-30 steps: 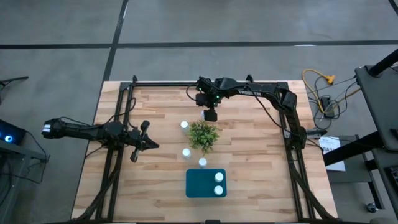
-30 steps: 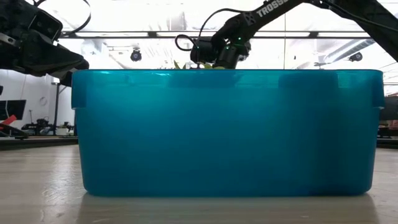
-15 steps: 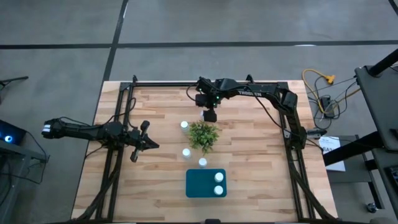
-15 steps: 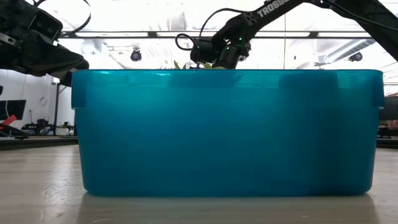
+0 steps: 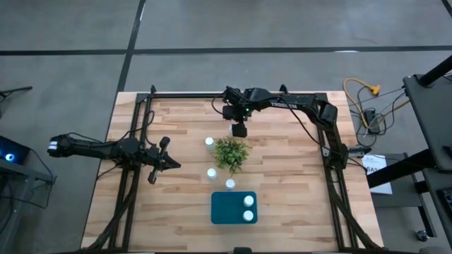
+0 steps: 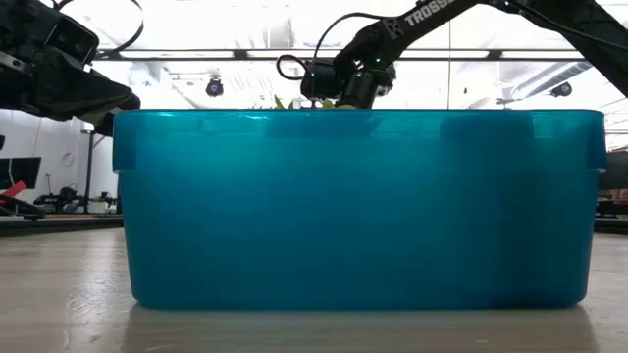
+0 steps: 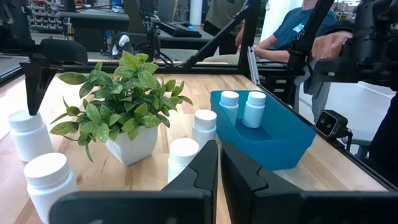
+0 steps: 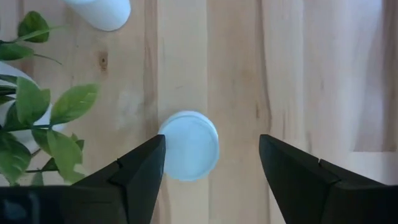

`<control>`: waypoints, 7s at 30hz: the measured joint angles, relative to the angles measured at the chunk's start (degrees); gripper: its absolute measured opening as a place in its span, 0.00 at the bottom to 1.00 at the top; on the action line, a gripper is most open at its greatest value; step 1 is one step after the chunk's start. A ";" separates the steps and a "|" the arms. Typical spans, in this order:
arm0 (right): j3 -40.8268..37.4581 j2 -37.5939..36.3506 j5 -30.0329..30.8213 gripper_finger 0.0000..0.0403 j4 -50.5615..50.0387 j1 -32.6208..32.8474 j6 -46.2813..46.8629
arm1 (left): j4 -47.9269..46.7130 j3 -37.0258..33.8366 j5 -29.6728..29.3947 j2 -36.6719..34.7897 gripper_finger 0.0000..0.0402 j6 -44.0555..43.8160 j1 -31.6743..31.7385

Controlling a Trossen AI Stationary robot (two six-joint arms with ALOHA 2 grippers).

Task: Pick and place pill bottles into a basket
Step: Put the white medicine bottle into the blue bin

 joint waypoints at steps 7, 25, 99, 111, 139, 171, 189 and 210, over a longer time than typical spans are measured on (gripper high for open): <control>3.52 0.03 -0.16 0.62 -2.57 -0.07 -0.20 | -0.04 -0.01 0.02 0.00 0.00 0.00 -0.01; 18.29 -0.80 -0.16 0.62 -17.02 -3.93 -0.14 | -0.02 -0.02 0.02 -0.40 0.00 0.13 0.00; -6.86 -37.25 -20.38 0.77 6.80 -10.73 16.86 | 0.63 0.00 -8.66 -4.59 0.00 4.72 0.00; 1.79 -29.19 -20.43 0.75 -7.46 -10.13 10.62 | 0.66 0.01 -8.69 -4.51 0.00 4.72 -0.02; 32.32 1.43 -6.85 0.77 -28.86 -4.73 9.58 | 0.66 0.01 -8.68 -4.50 0.00 4.72 -0.02; 21.92 3.37 -6.53 0.73 -27.03 -1.86 12.52 | 0.66 -0.01 -8.67 -4.50 0.00 4.72 -0.02; 15.42 3.37 -7.87 0.70 -19.91 -0.72 14.20 | 0.65 0.01 -8.66 -4.50 0.00 4.72 -0.02; 4.91 3.35 -11.59 0.68 -7.69 -0.74 17.69 | 0.63 0.01 -8.66 -4.50 0.00 4.72 0.00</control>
